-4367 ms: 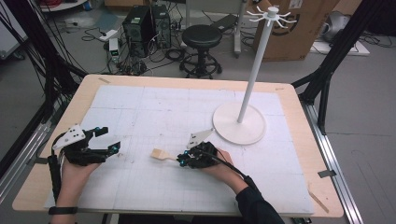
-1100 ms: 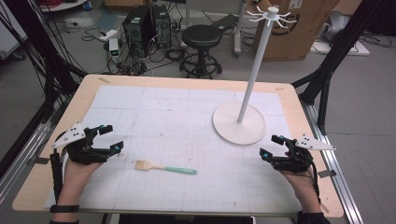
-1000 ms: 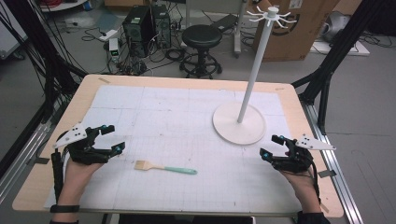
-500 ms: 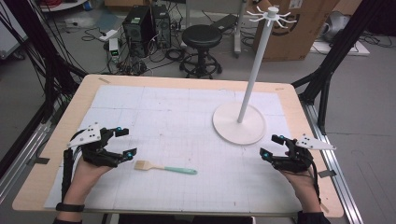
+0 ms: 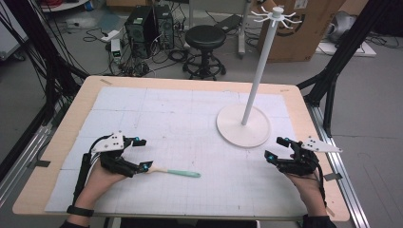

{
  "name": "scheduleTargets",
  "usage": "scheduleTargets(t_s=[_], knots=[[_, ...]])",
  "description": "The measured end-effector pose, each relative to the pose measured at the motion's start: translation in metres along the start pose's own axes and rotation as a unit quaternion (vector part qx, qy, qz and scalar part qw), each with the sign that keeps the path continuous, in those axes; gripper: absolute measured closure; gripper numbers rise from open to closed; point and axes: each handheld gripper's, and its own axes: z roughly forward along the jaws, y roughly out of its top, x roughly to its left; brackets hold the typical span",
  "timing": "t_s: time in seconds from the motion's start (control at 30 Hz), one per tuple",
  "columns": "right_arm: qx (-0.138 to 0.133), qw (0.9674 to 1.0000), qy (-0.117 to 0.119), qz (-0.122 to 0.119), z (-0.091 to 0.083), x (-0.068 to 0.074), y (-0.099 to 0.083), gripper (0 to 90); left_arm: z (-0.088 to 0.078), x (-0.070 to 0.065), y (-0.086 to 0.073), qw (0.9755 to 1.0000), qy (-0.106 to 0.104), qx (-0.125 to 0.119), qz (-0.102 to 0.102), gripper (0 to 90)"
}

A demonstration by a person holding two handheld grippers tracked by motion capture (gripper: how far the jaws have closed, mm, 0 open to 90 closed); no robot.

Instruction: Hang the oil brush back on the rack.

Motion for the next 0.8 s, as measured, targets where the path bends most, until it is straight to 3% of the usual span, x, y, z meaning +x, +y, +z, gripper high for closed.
scheduleTargets(t_s=[0.2,0.4,0.67,0.8], knots=[[-0.001,1.0000,-0.001,0.000,0.000,0.000,0.000,16.2,0.017,-0.006,-0.003,0.9990,-0.013,0.042,0.012,17.0],[0.000,1.0000,0.000,0.001,0.000,0.000,0.000,16.2,0.030,-0.012,-0.005,0.9972,-0.026,0.066,0.024,19.4],[0.000,1.0000,0.000,0.001,0.000,-0.001,0.000,16.2,0.039,-0.016,-0.008,0.9930,-0.050,0.099,0.041,33.3],[0.001,1.0000,0.000,0.002,0.000,-0.001,0.000,16.2,0.041,-0.017,-0.009,0.9920,-0.050,0.108,0.044,42.3]])
